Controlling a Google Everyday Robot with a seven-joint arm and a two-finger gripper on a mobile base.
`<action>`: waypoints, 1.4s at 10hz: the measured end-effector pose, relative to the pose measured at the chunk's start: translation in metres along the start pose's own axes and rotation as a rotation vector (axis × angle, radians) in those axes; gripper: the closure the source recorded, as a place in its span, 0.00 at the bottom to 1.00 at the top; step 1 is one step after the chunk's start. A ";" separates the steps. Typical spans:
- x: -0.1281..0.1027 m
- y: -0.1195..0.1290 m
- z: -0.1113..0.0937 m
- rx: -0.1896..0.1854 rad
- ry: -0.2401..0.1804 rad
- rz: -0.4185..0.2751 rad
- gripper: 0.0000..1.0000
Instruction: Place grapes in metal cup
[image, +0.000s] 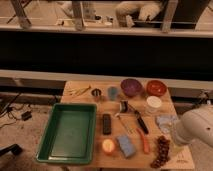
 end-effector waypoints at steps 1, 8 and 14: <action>0.004 0.001 0.004 0.010 0.007 0.005 0.20; 0.006 0.003 0.008 0.012 0.015 0.008 0.20; 0.010 0.027 0.034 0.002 0.010 0.010 0.20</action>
